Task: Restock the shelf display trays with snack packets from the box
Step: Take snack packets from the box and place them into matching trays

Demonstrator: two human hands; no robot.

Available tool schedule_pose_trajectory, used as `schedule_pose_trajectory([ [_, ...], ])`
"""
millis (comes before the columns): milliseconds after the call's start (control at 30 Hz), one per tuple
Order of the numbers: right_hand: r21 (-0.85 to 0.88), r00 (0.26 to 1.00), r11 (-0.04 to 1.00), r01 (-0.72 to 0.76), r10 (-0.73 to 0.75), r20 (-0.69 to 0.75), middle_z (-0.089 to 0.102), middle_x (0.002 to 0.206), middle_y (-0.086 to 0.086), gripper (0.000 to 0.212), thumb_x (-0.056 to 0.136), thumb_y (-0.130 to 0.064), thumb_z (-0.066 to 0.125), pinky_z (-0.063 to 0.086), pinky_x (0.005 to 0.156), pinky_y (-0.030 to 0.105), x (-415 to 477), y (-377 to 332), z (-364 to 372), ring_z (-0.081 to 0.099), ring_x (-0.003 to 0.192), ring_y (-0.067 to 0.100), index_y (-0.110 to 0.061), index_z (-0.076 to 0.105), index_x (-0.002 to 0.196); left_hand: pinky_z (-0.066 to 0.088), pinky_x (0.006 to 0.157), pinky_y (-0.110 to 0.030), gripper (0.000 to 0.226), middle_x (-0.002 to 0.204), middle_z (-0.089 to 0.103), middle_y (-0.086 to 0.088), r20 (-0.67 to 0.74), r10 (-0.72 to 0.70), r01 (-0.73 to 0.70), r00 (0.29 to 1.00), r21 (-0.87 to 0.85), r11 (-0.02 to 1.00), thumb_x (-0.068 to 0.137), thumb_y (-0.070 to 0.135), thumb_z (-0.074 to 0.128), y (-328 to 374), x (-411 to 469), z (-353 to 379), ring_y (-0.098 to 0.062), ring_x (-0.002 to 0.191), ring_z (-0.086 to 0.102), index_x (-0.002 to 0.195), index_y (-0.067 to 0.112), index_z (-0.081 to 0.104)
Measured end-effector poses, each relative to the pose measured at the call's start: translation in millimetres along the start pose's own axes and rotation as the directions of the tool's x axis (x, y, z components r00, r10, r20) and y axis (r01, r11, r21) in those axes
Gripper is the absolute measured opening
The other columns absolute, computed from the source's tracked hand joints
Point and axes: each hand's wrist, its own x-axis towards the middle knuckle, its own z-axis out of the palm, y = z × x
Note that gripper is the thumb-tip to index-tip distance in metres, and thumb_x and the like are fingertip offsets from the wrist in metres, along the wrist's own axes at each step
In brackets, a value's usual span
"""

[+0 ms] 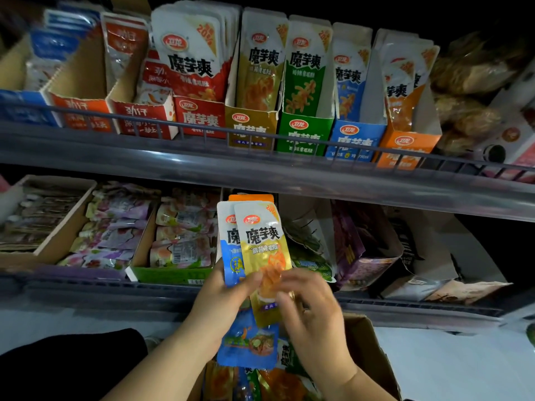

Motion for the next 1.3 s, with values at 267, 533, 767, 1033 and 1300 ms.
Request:
schedule_pose_trajectory([
  [267,0.474,0.753,0.606,-0.639,0.618,0.224,0.058,0.097,-0.002,0.042,0.073,-0.006,0.070,0.052,0.062,0.017,30.3,-20.5,-28.5,0.060,0.082,0.006,-0.023,0.045,0.101,0.048,0.060,-0.007,0.026,0.081,0.071,0.021,0.152,0.098,-0.117,0.983,0.118,0.986,0.083,0.004,0.058,13.7,-20.7,6.4,0.004,0.076,0.066,0.096,0.026,0.059],
  [533,0.411,0.791,0.679,-0.608,0.563,0.241,0.065,0.081,0.007,0.017,0.078,-0.002,0.067,0.055,0.066,0.030,60.3,-58.2,-49.8,0.062,0.070,0.017,-0.013,0.054,0.079,0.043,0.055,-0.002,0.025,0.068,0.066,0.029,0.172,0.199,-0.225,0.965,0.147,0.963,0.083,0.005,0.060,53.8,-31.2,6.4,0.013,0.066,0.062,0.089,0.028,0.056],
  [767,0.495,0.812,0.671,-0.553,0.567,0.138,0.067,0.077,0.006,0.015,0.081,-0.005,0.064,0.055,0.063,0.032,81.2,-82.4,-57.6,0.064,0.066,0.016,-0.012,0.051,0.079,0.044,0.058,-0.003,0.018,0.068,0.067,0.029,0.190,0.318,-0.334,0.929,0.060,0.941,0.083,0.009,0.057,88.9,-22.1,8.8,0.013,0.069,0.062,0.088,0.027,0.057],
  [1033,0.291,0.726,0.669,-0.684,0.583,0.365,0.065,0.057,0.000,0.013,0.083,-0.007,0.060,0.049,0.061,0.028,134.4,-82.6,-71.8,0.061,0.053,0.012,-0.012,0.054,0.072,0.050,0.061,-0.019,0.014,0.074,0.072,0.015,0.008,0.285,-0.285,0.958,-0.033,0.958,0.081,0.012,0.061,95.9,-9.8,-25.7,0.002,0.064,0.066,0.088,0.024,0.062],
  [1300,0.211,0.890,0.865,-0.455,0.432,0.145,0.065,0.053,-0.002,0.008,0.088,-0.008,0.054,0.051,0.060,0.030,214.6,-95.8,-85.6,0.061,0.055,0.014,-0.009,0.054,0.080,0.051,0.064,-0.027,0.021,0.060,0.068,0.005,-0.116,0.360,-0.361,0.926,0.011,0.932,0.083,0.010,0.061,110.0,14.1,-49.0,-0.009,0.062,0.064,0.071,0.027,0.062],
])
